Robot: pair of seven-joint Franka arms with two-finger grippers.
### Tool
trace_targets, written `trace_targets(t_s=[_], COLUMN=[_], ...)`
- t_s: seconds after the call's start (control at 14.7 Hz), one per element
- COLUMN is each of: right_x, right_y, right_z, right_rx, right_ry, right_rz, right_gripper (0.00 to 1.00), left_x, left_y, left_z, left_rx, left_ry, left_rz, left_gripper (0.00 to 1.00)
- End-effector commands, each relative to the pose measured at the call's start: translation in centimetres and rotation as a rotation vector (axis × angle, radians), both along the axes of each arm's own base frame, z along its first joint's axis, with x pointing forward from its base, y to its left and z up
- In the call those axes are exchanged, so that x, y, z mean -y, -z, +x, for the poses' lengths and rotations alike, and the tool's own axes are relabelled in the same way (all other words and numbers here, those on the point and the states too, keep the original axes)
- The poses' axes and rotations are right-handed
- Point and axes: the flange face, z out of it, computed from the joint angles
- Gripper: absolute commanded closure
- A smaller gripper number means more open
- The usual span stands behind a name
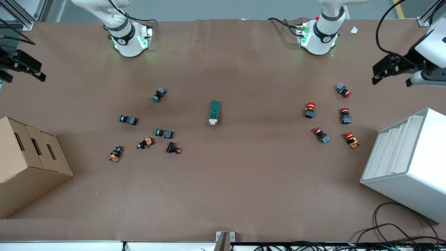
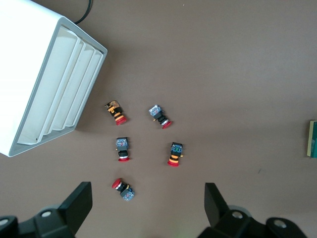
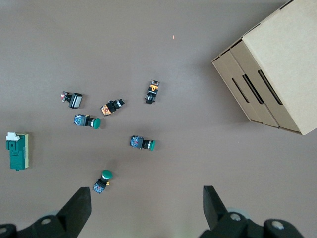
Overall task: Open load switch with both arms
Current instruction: 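Move the left gripper over the green load switch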
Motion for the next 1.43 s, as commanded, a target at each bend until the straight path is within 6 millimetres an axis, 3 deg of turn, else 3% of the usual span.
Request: trace_targets(t_s=[0.0,0.34,0.48,0.68,0.95,1.09,1.36], right_x=[-0.1,-0.1,-0.1,0.2,0.8,0.9,1.4], right_y=[-0.4,-0.3,-0.3,-0.2,0.0,-0.4,-0.5], right_z=[0.2,0.2,0.2,0.3,0.3,0.2,0.1], right_rx=[-0.001,-0.001,-0.001,-0.002,-0.005,0.002,0.002], right_ry=[-0.009,-0.009,-0.009,-0.003,0.008,0.01,0.029], right_rz=[-0.005,-0.005,-0.005,-0.005,-0.006,-0.006,-0.006], right_gripper=[0.0,0.0,0.0,0.0,0.0,0.0,0.0], left_x=[0.1,1.4,4.9,12.9,25.7,30.9,39.4], left_y=[-0.5,0.5,1.3,4.1,9.6,12.2,17.3], left_z=[-0.4,0.2,0.4,0.0,-2.8,-4.1,-7.8], left_rx=[-0.006,-0.021,-0.013,-0.026,-0.034,-0.024,0.027], left_ry=[0.017,0.03,0.081,0.075,-0.066,-0.09,-0.166], left_rz=[-0.011,-0.016,-0.02,-0.03,-0.046,-0.063,-0.023], left_gripper=[0.0,0.0,0.0,0.0,0.0,0.0,0.0])
